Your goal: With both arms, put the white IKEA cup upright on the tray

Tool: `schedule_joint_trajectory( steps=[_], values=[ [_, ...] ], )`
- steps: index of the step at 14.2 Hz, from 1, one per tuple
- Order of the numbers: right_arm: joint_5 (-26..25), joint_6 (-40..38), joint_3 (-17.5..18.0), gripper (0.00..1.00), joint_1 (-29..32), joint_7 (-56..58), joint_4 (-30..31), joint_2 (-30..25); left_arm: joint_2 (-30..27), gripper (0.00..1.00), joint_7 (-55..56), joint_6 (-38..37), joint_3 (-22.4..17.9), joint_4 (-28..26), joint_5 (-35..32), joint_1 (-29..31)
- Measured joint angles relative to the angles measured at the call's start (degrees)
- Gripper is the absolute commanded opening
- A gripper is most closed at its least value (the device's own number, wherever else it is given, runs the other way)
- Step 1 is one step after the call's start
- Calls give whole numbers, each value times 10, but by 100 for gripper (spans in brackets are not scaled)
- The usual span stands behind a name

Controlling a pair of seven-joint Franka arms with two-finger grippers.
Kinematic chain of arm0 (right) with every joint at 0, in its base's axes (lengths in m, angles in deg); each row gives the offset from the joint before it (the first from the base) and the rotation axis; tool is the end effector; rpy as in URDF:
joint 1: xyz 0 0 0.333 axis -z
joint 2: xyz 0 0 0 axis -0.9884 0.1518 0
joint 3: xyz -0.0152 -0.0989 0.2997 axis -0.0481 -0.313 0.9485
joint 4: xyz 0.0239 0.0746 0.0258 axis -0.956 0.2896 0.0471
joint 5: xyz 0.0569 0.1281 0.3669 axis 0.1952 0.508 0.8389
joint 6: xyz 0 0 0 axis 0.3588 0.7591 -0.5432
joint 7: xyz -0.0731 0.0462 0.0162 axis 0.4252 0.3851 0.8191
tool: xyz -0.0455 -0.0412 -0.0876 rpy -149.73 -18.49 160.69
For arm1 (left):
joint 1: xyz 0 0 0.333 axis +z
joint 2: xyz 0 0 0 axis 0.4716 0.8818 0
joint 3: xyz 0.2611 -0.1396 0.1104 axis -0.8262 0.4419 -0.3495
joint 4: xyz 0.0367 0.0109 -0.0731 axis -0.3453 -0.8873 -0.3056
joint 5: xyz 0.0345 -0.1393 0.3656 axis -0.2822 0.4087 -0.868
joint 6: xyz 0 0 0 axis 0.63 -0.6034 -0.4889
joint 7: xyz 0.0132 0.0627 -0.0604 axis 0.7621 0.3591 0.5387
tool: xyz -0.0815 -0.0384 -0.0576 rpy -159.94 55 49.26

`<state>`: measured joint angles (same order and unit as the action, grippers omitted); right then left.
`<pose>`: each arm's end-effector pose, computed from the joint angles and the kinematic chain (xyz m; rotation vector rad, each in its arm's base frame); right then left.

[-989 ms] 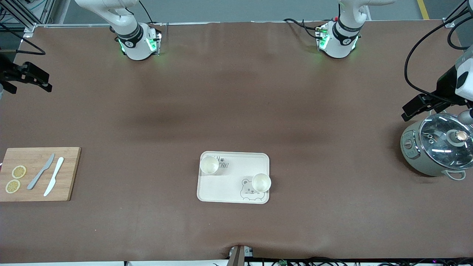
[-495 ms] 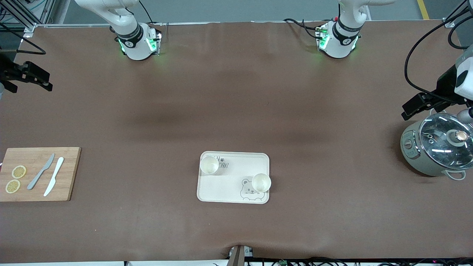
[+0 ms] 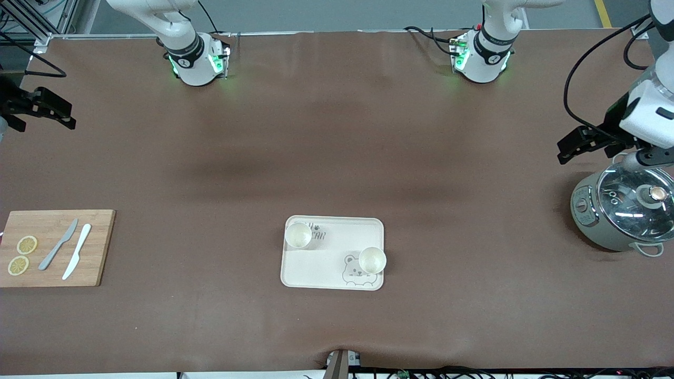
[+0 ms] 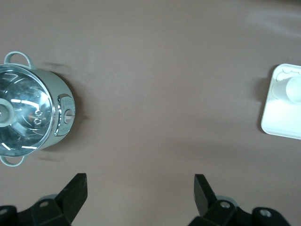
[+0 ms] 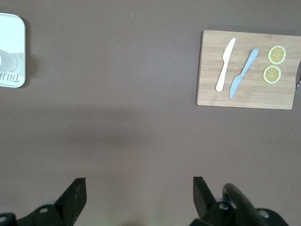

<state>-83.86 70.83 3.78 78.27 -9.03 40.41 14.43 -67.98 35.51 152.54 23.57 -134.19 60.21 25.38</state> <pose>0.5246 -0.0228 0.6435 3.1052 0.1047 -0.0492 0.5673 -0.0685 0.6171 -3.1152 -0.1674 -0.0996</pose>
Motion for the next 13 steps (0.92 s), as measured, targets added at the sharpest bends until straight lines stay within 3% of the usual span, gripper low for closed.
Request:
schedule_joint_trajectory(
  steps=[13],
  values=[
    [0, -12, -4, 100, 1, 0, 0, 2, -10, 100, -45, -2, 1, -1, 0, 3]
  ],
)
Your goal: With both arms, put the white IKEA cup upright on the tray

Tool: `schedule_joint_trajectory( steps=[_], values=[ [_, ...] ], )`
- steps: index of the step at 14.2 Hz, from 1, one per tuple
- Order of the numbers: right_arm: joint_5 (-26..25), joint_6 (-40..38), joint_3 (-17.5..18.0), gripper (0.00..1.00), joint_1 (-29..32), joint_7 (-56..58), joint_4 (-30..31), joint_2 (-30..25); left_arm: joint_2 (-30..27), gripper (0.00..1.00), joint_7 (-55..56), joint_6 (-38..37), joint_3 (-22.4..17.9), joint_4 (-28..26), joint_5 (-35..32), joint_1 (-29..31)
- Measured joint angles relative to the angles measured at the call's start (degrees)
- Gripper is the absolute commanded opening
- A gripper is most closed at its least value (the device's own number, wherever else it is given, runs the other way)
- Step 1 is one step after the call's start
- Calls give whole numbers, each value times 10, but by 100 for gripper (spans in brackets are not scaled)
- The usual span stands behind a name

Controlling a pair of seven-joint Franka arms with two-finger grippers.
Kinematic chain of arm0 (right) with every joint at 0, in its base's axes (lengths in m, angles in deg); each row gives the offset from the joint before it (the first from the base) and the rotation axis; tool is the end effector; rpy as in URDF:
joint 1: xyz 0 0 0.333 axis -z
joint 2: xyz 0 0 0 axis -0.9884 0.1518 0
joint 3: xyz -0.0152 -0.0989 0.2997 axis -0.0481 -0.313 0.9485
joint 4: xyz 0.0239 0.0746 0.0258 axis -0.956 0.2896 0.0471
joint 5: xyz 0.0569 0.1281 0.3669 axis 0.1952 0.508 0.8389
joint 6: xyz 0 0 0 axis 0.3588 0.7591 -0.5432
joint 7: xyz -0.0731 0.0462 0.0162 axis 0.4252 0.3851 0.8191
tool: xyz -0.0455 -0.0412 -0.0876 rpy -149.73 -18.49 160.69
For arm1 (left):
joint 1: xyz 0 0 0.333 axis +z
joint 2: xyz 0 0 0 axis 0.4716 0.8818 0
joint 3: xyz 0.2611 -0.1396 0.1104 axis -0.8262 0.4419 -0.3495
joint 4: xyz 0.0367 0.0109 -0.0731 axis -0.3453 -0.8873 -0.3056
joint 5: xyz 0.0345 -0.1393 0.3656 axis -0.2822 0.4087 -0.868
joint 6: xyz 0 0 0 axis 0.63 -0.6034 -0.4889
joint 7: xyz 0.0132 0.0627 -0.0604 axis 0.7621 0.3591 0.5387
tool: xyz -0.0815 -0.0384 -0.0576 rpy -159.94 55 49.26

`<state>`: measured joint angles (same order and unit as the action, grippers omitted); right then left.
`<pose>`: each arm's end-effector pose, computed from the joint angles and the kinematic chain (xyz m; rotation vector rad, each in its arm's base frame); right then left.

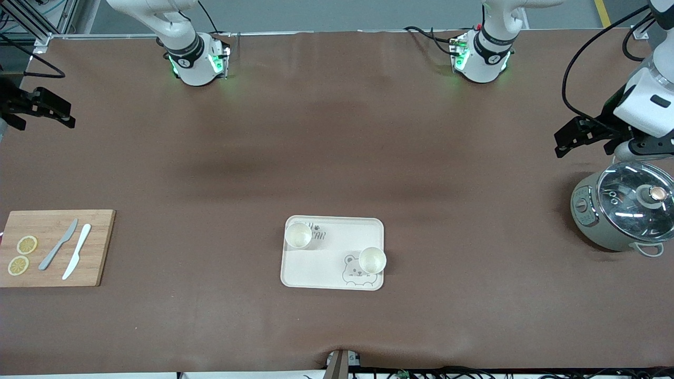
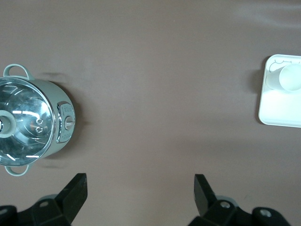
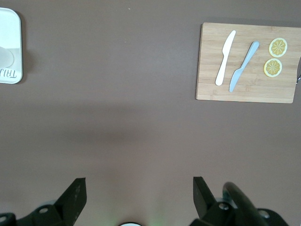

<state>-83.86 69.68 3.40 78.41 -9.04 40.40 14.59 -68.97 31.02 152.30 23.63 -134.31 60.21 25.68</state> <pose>0.5230 -0.0276 0.6404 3.1069 0.0899 -0.0846 0.5621 -0.0658 0.6255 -3.1162 -0.0521 -0.1153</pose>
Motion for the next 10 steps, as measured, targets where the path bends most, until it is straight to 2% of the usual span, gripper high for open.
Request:
schedule_joint_trajectory(
  steps=[7, 10],
  values=[
    [0, 3, 1, 100, -1, 0, 0, 0, -1, 100, -11, -3, -2, 0, 0, 10],
    [0, 30, 2, 100, -1, 0, 0, 0, -1, 100, -11, -4, -2, 0, 1, 10]
  ],
)
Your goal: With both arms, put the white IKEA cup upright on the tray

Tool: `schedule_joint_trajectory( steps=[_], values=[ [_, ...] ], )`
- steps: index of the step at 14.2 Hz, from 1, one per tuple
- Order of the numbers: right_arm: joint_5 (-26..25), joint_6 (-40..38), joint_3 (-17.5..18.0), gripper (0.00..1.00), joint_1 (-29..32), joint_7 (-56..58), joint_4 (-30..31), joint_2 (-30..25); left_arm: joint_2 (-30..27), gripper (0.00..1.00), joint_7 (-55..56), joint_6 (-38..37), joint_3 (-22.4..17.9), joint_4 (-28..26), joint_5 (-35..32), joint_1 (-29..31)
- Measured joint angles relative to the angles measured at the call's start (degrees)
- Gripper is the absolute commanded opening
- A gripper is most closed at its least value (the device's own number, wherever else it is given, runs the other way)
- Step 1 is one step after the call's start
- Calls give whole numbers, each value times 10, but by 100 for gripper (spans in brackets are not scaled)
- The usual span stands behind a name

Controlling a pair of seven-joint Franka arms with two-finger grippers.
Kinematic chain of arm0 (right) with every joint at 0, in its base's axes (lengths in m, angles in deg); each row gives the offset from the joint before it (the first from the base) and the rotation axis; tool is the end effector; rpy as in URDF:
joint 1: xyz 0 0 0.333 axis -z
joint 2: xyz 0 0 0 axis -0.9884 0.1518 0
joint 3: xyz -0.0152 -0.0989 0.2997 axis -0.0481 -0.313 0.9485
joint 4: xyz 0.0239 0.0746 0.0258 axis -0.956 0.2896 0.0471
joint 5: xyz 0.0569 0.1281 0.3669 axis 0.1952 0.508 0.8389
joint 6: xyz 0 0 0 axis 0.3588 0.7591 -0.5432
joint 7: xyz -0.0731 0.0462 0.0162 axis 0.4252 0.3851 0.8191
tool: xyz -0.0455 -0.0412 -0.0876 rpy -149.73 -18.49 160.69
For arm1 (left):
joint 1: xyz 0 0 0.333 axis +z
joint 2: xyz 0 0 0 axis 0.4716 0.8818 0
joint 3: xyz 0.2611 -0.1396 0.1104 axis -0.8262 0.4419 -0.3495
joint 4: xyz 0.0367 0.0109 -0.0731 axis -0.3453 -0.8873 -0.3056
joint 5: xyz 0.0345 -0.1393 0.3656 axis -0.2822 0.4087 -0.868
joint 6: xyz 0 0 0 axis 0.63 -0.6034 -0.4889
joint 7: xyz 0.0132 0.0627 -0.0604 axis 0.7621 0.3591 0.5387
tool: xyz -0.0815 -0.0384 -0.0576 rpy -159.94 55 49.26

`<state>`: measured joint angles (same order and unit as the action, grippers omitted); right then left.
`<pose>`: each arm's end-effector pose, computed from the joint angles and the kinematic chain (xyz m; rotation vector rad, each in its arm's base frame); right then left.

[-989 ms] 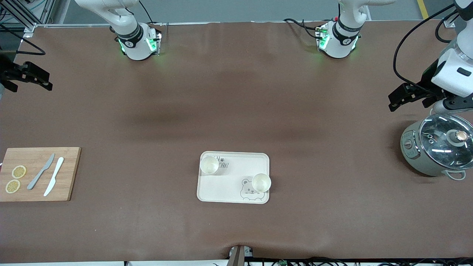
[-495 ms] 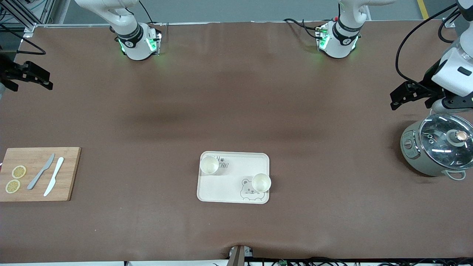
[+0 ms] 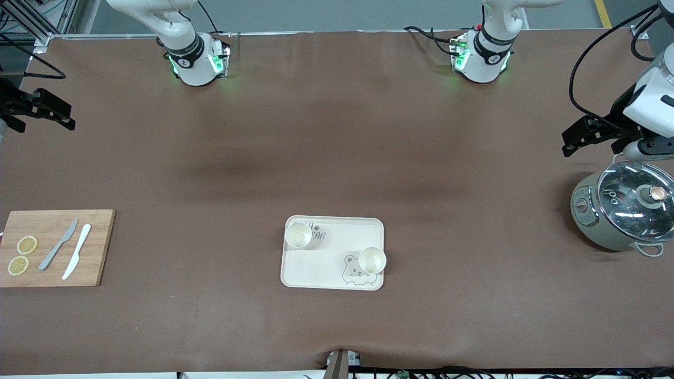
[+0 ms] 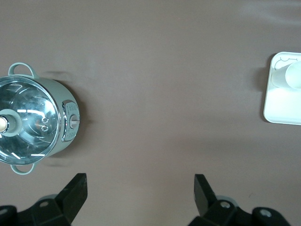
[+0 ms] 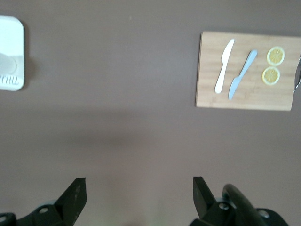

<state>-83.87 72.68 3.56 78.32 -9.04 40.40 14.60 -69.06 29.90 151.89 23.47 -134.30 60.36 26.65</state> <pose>0.5289 -0.0254 0.6448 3.1037 0.0981 -0.0036 0.5621 -0.0549 0.6258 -3.1169 -0.0528 -0.1057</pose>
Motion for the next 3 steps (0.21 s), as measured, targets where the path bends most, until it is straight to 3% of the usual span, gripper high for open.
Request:
schedule_joint_trajectory(
  steps=[3],
  values=[
    [0, 15, 1, 100, 0, 0, 0, 0, 0, 100, 0, 0, 1, 5, 12, 0]
  ],
)
